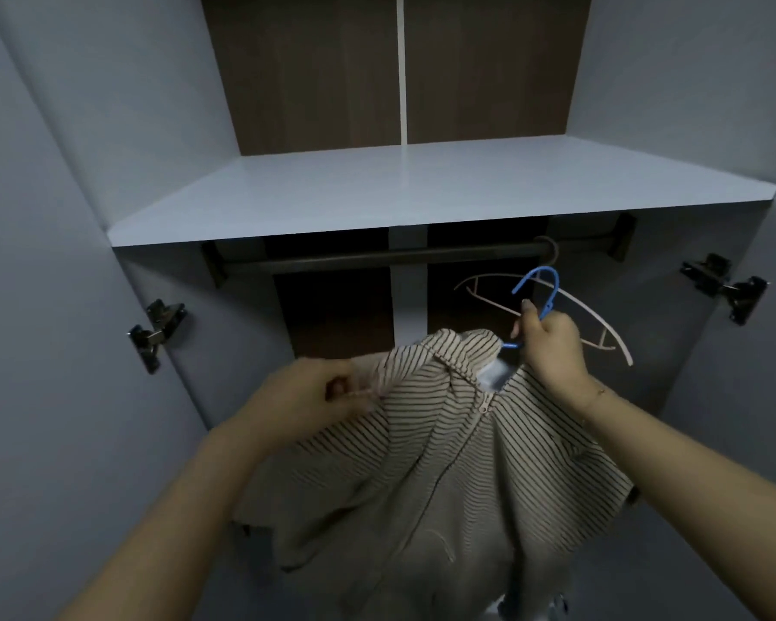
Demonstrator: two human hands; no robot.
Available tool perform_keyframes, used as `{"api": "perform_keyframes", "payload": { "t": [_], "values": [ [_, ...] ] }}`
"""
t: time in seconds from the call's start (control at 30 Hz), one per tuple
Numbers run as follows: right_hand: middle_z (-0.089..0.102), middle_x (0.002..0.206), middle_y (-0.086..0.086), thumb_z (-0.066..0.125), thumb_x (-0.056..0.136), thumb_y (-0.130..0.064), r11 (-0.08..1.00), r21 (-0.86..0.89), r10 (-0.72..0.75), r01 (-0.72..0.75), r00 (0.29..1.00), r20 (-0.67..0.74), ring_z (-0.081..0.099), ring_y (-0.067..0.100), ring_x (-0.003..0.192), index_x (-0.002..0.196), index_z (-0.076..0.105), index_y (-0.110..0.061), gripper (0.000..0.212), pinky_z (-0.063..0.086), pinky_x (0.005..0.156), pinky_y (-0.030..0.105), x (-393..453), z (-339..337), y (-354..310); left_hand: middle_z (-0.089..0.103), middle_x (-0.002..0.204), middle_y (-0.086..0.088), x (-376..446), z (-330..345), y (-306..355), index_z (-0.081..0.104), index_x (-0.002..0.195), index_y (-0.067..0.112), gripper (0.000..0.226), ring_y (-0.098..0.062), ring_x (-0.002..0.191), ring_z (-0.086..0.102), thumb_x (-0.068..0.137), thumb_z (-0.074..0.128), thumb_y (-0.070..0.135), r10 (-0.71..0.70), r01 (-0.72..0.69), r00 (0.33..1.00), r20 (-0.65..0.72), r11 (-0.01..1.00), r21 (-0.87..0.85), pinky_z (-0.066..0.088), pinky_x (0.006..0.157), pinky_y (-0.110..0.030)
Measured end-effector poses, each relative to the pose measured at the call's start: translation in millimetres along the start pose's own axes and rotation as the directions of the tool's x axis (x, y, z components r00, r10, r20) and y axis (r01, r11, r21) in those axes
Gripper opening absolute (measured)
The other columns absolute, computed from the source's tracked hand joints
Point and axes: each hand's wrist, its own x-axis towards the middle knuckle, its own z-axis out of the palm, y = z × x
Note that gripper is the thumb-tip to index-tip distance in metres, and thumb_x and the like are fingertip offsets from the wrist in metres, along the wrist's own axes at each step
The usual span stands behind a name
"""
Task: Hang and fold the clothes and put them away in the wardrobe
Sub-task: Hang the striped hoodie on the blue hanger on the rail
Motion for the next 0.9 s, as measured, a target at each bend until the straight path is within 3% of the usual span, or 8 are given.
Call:
{"api": "perform_keyframes", "payload": {
  "t": [0.17, 0.27, 0.33, 0.47, 0.57, 0.7, 0.8, 0.9],
  "values": [
    [0.052, 0.049, -0.007, 0.043, 0.104, -0.031, 0.975, 0.144, -0.173, 0.168, 0.985, 0.022, 0.052, 0.008, 0.052, 0.056, 0.053, -0.019, 0.050, 0.041, 0.060, 0.031, -2, 11, -27, 0.056, 0.108, 0.005, 6, -10, -12, 0.059, 0.107, 0.026, 0.034, -0.015, 0.099, 0.053, 0.083, 0.069, 0.047, 0.016, 0.012, 0.923, -0.384, 0.997, 0.071, 0.046, 0.085, -0.036],
    [0.054, 0.049, -0.011, 0.043, 0.103, -0.034, 0.957, 0.140, -0.266, 0.254, 0.961, 0.075, 0.051, 0.004, 0.053, 0.057, 0.053, -0.021, 0.049, 0.041, 0.060, 0.027, -4, 17, -49, 0.058, 0.123, 0.006, 24, -4, 19, 0.051, 0.127, 0.029, 0.056, -0.016, 0.115, 0.051, 0.085, 0.050, 0.066, 0.059, -0.021, 0.966, -0.252, 0.988, 0.152, 0.043, 0.095, -0.040],
    [0.053, 0.050, -0.010, 0.044, 0.102, -0.036, 0.953, 0.119, -0.291, 0.280, 0.952, 0.093, 0.053, 0.007, 0.054, 0.059, 0.055, -0.019, 0.049, 0.043, 0.062, 0.032, -3, 18, -58, 0.066, 0.109, 0.005, 30, 8, 34, 0.050, 0.124, 0.027, 0.062, -0.017, 0.100, 0.062, 0.084, 0.038, 0.073, -0.008, 0.020, 0.996, -0.091, 0.991, 0.132, 0.051, 0.083, -0.039],
    [0.059, 0.057, -0.011, 0.050, 0.099, -0.042, 0.958, 0.086, -0.287, 0.275, 0.927, 0.242, 0.055, 0.003, 0.057, 0.076, 0.060, -0.017, 0.035, 0.043, 0.061, 0.022, 4, -1, -57, 0.064, 0.080, 0.010, 35, 19, 34, 0.053, 0.096, 0.024, 0.063, -0.010, 0.074, 0.061, 0.076, 0.030, 0.079, 0.012, -0.001, 0.969, -0.248, 0.999, 0.044, 0.042, 0.057, -0.022],
    [0.065, 0.099, -0.012, 0.046, 0.101, -0.035, 0.945, -0.020, -0.318, 0.326, 0.933, 0.170, 0.058, 0.000, 0.094, 0.107, 0.064, -0.018, 0.025, 0.042, 0.082, 0.013, 3, -33, -29, 0.066, 0.080, 0.011, 43, 14, 27, 0.058, 0.091, 0.028, 0.053, -0.008, 0.074, 0.059, 0.078, 0.043, 0.077, -0.028, 0.023, 0.946, -0.322, 1.000, -0.019, 0.042, 0.057, -0.026],
    [0.057, 0.119, 0.007, 0.053, 0.098, -0.015, 0.998, -0.063, -0.027, 0.016, 0.985, -0.171, 0.056, 0.021, 0.110, 0.122, 0.060, -0.007, 0.026, 0.038, 0.089, 0.022, -18, -69, 46, 0.065, 0.080, 0.017, 46, 5, 18, 0.059, 0.093, 0.034, 0.050, -0.006, 0.074, 0.053, 0.077, 0.047, 0.079, -0.068, 0.069, 0.920, -0.387, 0.998, -0.010, 0.037, 0.058, -0.026],
    [0.051, 0.138, 0.015, 0.068, 0.090, -0.020, 0.922, 0.037, 0.387, -0.386, 0.921, -0.035, 0.051, 0.026, 0.123, 0.137, 0.047, -0.003, 0.055, 0.039, 0.100, 0.030, -32, -62, 84, 0.066, 0.080, 0.018, 44, 0, 17, 0.060, 0.089, 0.035, 0.047, -0.005, 0.076, 0.057, 0.077, 0.048, 0.078, -0.106, 0.095, 0.918, -0.381, 0.994, -0.049, 0.041, 0.063, -0.029],
    [0.048, 0.137, 0.006, 0.077, 0.083, -0.021, 0.894, 0.111, 0.413, -0.435, 0.894, 0.176, 0.049, 0.022, 0.125, 0.146, 0.033, -0.008, 0.078, 0.039, 0.102, 0.030, -44, -32, 93, 0.065, 0.076, 0.019, 39, -2, 21, 0.061, 0.086, 0.034, 0.047, 0.003, 0.074, 0.056, 0.076, 0.049, 0.078, -0.121, 0.101, 0.914, -0.387, 0.992, -0.072, 0.040, 0.060, -0.025]
  ]
}}
